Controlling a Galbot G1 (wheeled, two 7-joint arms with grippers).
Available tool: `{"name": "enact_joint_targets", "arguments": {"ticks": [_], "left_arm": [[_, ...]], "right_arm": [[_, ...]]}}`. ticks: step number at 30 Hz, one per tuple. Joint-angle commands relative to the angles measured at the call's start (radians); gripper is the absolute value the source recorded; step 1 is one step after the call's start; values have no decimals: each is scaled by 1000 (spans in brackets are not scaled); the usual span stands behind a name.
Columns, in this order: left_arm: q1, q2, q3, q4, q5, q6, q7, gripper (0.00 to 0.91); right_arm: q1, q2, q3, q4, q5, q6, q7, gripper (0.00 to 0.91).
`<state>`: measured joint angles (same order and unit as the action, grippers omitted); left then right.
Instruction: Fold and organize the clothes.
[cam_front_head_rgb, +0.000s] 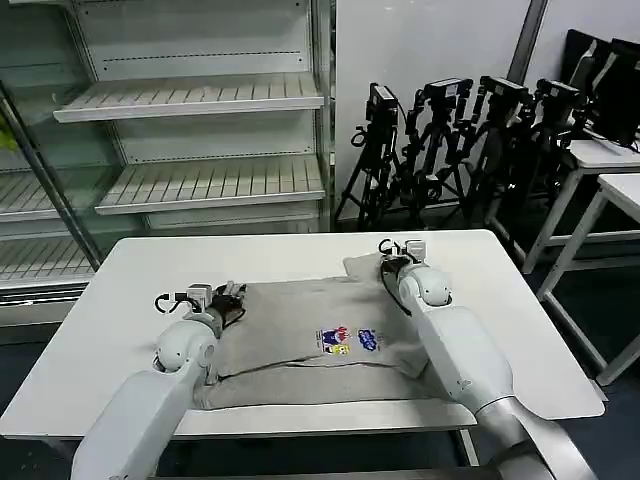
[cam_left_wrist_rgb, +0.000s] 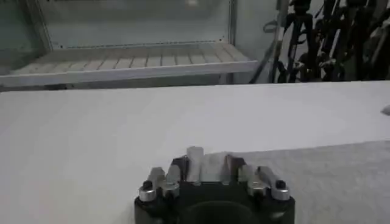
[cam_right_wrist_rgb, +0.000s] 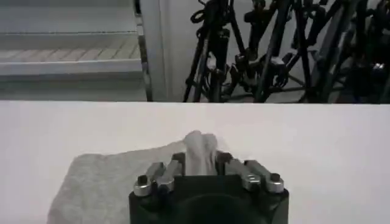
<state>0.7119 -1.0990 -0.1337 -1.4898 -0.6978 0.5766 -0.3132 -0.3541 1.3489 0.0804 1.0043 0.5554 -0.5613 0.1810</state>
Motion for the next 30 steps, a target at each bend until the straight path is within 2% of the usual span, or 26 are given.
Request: {"name": "enact_joint_targets", "arguments": {"ticks": [1, 4, 8, 13, 21, 30], "left_arm": [[-4, 9, -15, -10, -54, 1, 10, 20], [7, 20, -29, -53, -73, 0, 10, 20], [28, 53, -58, -130, -93, 0, 10, 20], [72, 88, -100, -240, -118, 0, 8, 20], [217, 144, -155, -413, -130, 0, 10, 20], [438, 185, -176, -593, -50, 0, 30, 20]], "right_arm": [[-11, -4, 6, 63, 53, 99, -4, 0], [-32, -22, 22, 155, 67, 166, 4, 0], [-56, -54, 34, 270, 69, 213, 7, 0], [-119, -92, 56, 406, 68, 211, 14, 0], [-357, -179, 117, 646, 38, 183, 15, 0], [-680, -239, 220, 876, -72, 182, -7, 0]]}}
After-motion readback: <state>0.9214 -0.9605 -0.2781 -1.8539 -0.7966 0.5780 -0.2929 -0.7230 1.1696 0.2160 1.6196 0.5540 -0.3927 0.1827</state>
